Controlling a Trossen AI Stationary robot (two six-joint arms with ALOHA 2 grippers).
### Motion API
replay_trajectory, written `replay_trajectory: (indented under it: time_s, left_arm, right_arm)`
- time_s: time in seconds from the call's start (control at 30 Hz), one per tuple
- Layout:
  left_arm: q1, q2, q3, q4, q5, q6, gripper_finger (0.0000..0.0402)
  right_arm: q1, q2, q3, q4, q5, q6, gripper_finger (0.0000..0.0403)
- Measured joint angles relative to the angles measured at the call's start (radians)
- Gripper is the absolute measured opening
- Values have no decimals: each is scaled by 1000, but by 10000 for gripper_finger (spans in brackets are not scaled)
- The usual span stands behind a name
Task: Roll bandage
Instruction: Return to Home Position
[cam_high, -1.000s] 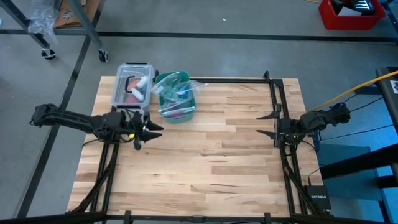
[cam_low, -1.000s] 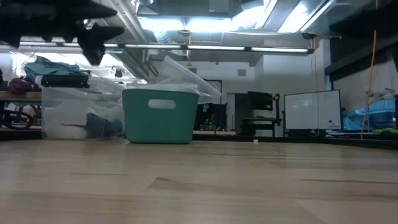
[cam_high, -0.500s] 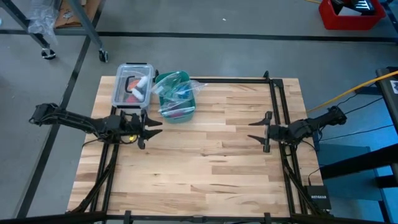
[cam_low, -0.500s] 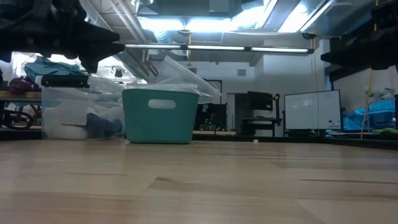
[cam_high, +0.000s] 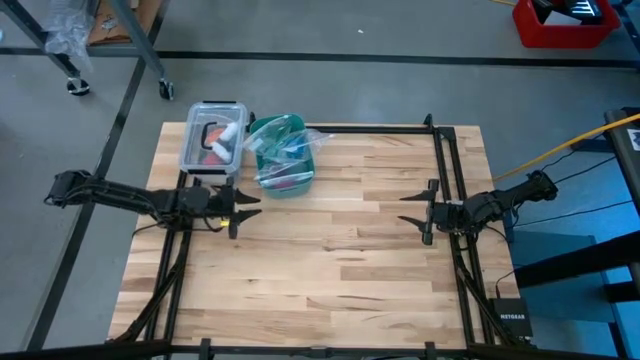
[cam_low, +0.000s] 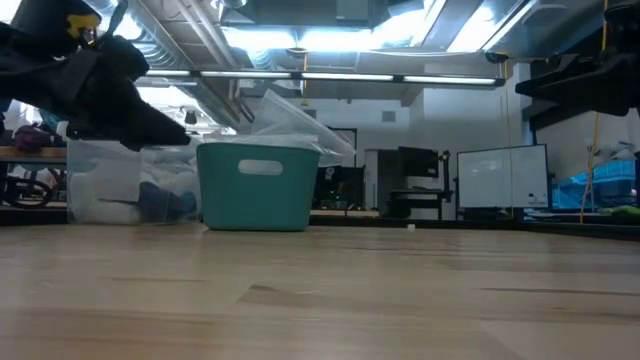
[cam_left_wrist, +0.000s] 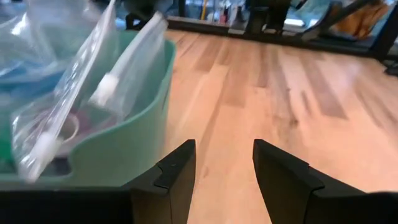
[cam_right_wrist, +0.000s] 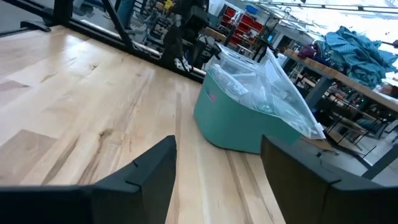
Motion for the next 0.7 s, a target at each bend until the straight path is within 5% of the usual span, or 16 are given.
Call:
replay_trajectory:
  time_s: [0.7]
  left_arm:
    - [112,0,0,-115,-18,75,152]
  right_arm:
    - [0,0,-2,-4,0,-14,234]
